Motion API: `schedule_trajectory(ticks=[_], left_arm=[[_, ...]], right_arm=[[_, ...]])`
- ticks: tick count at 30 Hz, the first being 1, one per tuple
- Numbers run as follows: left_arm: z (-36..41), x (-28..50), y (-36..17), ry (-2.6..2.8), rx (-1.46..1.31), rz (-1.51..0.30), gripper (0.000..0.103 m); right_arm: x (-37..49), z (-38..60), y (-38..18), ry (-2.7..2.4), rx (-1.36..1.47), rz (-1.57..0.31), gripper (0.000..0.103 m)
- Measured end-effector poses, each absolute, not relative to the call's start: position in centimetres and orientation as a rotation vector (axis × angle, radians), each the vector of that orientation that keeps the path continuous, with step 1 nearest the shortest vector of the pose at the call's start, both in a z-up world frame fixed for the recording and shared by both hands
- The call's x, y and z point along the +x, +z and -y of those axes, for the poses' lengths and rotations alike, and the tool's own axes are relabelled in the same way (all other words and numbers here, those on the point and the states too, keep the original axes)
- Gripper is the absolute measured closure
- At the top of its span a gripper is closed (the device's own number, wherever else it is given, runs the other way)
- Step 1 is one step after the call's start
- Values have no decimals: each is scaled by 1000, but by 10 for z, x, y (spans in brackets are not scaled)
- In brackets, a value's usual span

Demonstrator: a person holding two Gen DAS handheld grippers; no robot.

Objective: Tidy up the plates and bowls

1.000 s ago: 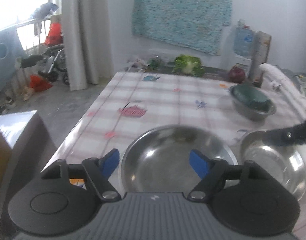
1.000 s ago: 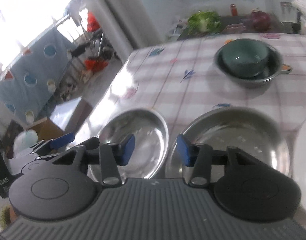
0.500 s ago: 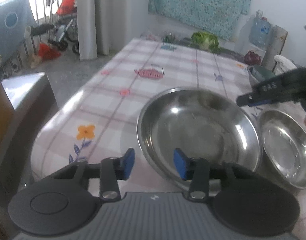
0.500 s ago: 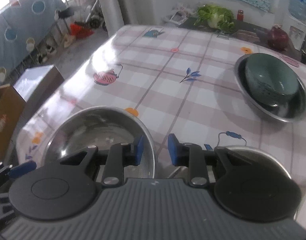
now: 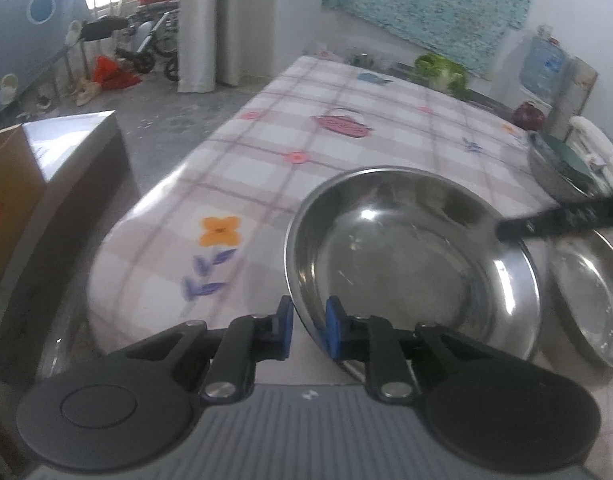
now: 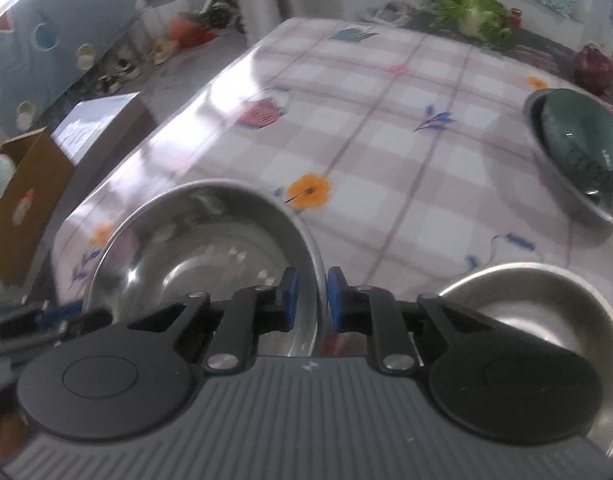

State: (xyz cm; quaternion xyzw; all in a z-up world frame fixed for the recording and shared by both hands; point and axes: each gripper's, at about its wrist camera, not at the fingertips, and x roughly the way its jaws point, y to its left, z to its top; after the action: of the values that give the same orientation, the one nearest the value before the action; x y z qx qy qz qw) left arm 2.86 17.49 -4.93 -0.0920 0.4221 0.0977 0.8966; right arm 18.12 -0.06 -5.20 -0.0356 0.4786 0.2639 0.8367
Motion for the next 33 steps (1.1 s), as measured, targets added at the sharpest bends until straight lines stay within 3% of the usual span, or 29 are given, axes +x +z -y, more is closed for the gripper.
schedule_trajectory(ticks=[14,22,33], left_arm=[[-184,24,-55,212,-164,-927,82],[-170,32,-57,207,-62,-946,66],[-166,31,-54,221,-42,-940,66]], right_arm=[[137,-2,-58,578,-26,-1009,88],[129,5,-65,570,29,-1014,89],[125,1,-62,568,-5,-994,89]])
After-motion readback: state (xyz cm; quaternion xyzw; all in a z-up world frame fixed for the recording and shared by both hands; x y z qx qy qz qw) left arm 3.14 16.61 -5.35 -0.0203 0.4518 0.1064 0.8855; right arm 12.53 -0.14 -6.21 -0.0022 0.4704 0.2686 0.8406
